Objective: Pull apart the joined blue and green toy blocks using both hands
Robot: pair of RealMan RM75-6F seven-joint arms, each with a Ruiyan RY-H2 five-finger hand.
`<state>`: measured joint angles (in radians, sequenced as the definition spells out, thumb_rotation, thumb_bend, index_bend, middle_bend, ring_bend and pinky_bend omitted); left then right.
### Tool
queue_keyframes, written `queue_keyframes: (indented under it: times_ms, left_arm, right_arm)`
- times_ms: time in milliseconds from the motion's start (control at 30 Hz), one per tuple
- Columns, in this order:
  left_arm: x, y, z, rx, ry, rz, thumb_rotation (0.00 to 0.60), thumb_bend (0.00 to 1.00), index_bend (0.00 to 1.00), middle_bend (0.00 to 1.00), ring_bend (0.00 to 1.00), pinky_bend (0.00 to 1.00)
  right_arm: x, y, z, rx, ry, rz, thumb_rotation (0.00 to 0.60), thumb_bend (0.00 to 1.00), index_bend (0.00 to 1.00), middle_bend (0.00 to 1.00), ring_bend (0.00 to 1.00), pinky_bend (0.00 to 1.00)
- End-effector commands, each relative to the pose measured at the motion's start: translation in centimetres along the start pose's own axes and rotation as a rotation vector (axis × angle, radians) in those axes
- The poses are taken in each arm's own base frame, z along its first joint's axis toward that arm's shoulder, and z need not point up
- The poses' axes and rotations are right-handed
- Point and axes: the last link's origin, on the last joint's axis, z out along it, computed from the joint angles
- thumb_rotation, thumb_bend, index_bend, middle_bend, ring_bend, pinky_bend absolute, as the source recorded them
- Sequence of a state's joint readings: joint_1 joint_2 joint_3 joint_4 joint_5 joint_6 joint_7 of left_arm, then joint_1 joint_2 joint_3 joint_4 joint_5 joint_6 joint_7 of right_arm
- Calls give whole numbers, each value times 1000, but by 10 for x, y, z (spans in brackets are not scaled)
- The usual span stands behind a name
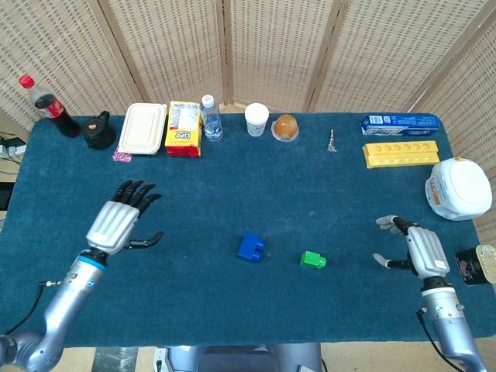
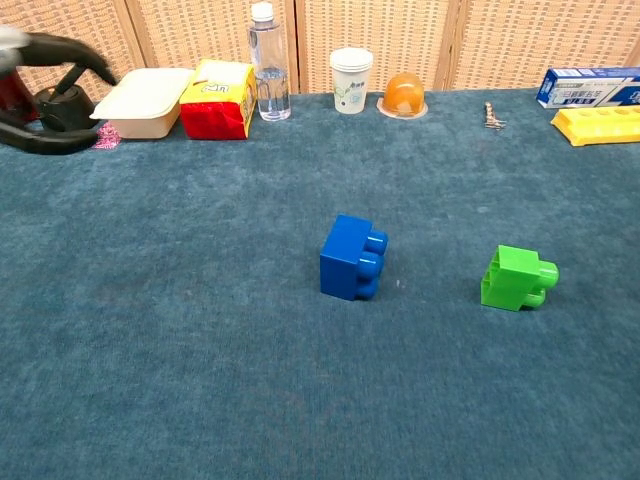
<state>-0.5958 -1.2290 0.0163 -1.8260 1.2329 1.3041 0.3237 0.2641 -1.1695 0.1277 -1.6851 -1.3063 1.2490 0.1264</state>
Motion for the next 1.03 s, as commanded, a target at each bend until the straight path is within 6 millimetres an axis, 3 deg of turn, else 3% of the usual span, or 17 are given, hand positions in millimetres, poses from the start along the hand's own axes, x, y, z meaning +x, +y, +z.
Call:
queue_keyframes:
  times_ms: [33,133,400,633,1033]
  left_arm:
    - [5,-26,-39,93,10,-17,295,305,206,123,0,42]
    - [5,-43,-64,167,41,-10,295,305,205,123,0,42]
    - [-6,-66,-114,313,125,-36,310,304,206,123,0,42]
    - [-7,-67,-137,344,159,-49,318,305,206,123,0,42]
    - [-5,-61,-138,334,165,-56,319,304,206,123,0,42]
  right_arm:
    - [3,11,-10,-25,23,-83,600,214,338,397,413,361]
    - [3,20,-20,-53,16,-127,600,214,344,401,415,361]
    - [7,32,-39,-87,41,-192,600,214,354,411,415,362]
    - [15,39,-56,-123,78,-211,600,215,354,413,415,357]
    - [15,40,-70,-117,89,-195,600,215,358,416,415,357]
